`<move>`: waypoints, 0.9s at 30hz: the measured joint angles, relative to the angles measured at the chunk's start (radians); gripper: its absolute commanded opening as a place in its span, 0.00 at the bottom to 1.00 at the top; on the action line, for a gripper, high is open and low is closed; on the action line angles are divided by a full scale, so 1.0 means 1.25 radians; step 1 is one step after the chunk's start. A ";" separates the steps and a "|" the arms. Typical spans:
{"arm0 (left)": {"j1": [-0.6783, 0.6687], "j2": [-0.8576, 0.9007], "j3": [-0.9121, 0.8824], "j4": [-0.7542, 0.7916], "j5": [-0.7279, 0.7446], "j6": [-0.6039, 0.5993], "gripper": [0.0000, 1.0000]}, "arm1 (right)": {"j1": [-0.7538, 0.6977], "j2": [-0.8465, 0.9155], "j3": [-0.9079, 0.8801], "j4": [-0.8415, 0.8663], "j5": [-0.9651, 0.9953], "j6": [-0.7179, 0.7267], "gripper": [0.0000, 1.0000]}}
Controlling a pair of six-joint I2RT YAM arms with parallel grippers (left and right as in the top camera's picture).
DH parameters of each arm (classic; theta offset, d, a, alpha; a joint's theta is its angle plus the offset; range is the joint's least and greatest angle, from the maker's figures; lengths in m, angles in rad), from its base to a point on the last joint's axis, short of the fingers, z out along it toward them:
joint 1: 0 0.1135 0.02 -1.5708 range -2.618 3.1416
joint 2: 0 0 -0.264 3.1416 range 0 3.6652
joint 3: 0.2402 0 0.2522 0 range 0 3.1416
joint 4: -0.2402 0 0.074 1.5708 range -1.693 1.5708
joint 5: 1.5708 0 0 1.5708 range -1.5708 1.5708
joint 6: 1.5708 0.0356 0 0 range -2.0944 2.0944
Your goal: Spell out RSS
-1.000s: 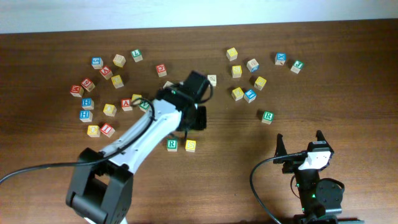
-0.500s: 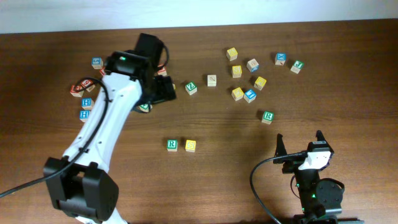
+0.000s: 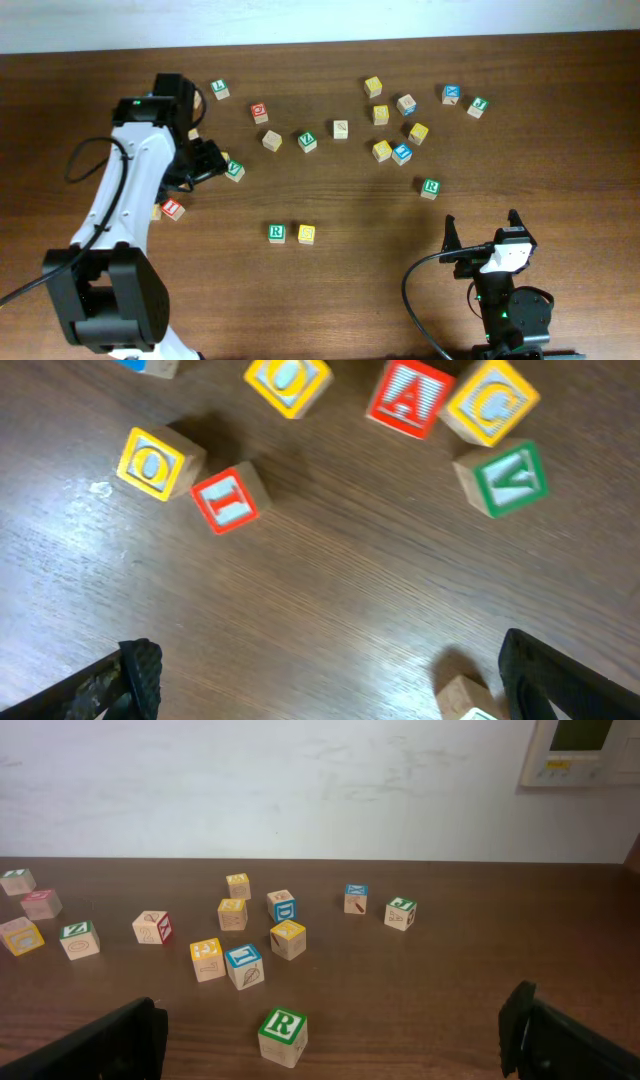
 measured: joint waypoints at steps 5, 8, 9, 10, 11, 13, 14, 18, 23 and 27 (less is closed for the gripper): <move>0.029 0.000 -0.004 0.007 0.005 0.000 0.99 | 0.000 0.000 0.000 0.000 0.000 0.000 0.98; 0.039 0.000 -0.004 0.010 0.006 0.000 0.99 | 0.000 0.000 0.000 0.000 0.000 0.000 0.98; 0.040 0.000 -0.004 0.010 0.006 0.000 0.99 | 0.000 0.000 0.000 0.000 0.000 0.000 0.98; 0.041 0.000 -0.004 0.012 0.006 0.000 0.99 | 0.000 0.000 0.000 0.000 0.000 0.000 0.98; 0.041 0.000 -0.004 0.013 0.006 0.000 0.99 | 0.000 0.000 0.000 0.000 0.000 0.000 0.98; 0.041 0.000 -0.004 0.013 0.009 0.000 0.99 | 0.000 0.000 0.000 0.000 0.000 0.000 0.98; 0.041 0.000 -0.004 0.013 0.009 0.000 0.99 | 0.000 0.000 0.000 0.000 0.000 0.000 0.98; 0.041 0.000 -0.004 0.013 0.009 0.000 0.99 | 0.000 0.000 0.000 0.000 0.000 -0.001 0.98; 0.041 0.000 -0.004 0.021 0.009 0.000 0.99 | 0.000 0.000 0.000 0.000 0.000 -0.001 0.98; 0.060 0.000 -0.005 0.060 0.031 0.000 0.99 | 0.000 0.000 0.000 0.000 0.000 0.000 0.98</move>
